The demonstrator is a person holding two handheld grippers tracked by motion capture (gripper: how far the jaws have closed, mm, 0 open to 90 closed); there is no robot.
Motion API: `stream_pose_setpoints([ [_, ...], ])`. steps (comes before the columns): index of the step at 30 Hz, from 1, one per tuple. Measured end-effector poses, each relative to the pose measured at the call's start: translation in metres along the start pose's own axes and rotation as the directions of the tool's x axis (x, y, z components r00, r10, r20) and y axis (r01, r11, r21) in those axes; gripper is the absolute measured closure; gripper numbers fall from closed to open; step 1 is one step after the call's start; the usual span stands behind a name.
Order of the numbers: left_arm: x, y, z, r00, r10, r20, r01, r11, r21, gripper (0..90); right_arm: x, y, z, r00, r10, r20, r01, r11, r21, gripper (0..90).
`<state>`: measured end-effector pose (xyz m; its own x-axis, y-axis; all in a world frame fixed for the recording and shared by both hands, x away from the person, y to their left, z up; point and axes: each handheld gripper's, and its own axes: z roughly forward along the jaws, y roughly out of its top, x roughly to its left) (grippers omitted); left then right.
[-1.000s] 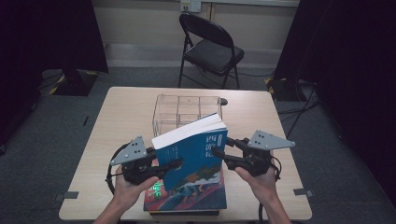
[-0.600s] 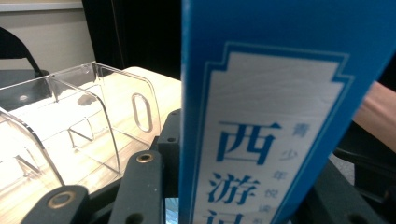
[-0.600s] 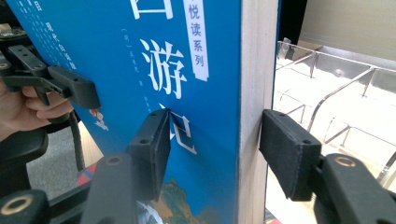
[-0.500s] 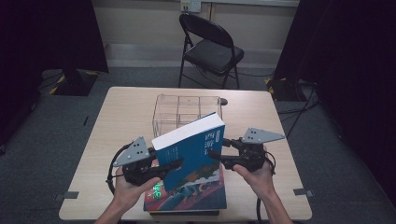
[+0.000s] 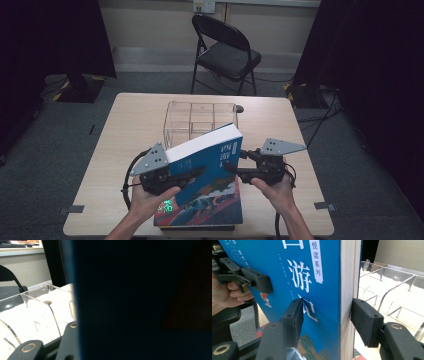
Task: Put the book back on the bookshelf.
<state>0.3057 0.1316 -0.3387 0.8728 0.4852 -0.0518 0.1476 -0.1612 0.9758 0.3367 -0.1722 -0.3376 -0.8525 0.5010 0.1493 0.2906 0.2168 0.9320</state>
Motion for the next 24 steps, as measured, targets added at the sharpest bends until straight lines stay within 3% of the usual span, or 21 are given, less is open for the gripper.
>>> stream_pose_setpoints([
  [3,-0.002,-0.002,0.001,0.9999,0.002,-0.015,-0.002,0.9994,-0.035,58.0,0.0,0.0,0.0,1.0,-0.002,-0.005,0.002,1.0,-0.003,44.4],
  [6,-0.002,-0.003,0.001,0.9997,0.001,-0.024,-0.002,0.9992,-0.04,57.1,0.0,0.0,0.001,1.0,-0.002,0.001,0.002,1.0,0.0,44.3],
  [11,-0.002,-0.002,0.002,0.9998,-0.003,-0.02,0.002,0.9994,-0.034,57.2,0.001,0.001,0.001,1.0,-0.003,0.006,0.003,1.0,0.004,44.1],
  [14,-0.003,-0.002,0.003,0.9989,-0.01,-0.045,0.008,0.9994,-0.035,58.9,0.0,0.001,0.002,1.0,-0.003,0.005,0.003,1.0,0.003,44.1],
  [20,-0.003,-0.002,0.002,0.9983,-0.006,-0.058,0.004,0.9996,-0.029,60.4,-0.002,-0.003,0.006,0.9999,0.005,0.01,-0.005,1.0,-0.006,44.3],
  [24,-0.001,0.0,0.001,0.9972,-0.042,-0.062,0.04,0.9989,-0.024,60.7,-0.005,-0.012,0.01,0.9999,0.008,0.01,-0.008,1.0,0.029,44.3],
])
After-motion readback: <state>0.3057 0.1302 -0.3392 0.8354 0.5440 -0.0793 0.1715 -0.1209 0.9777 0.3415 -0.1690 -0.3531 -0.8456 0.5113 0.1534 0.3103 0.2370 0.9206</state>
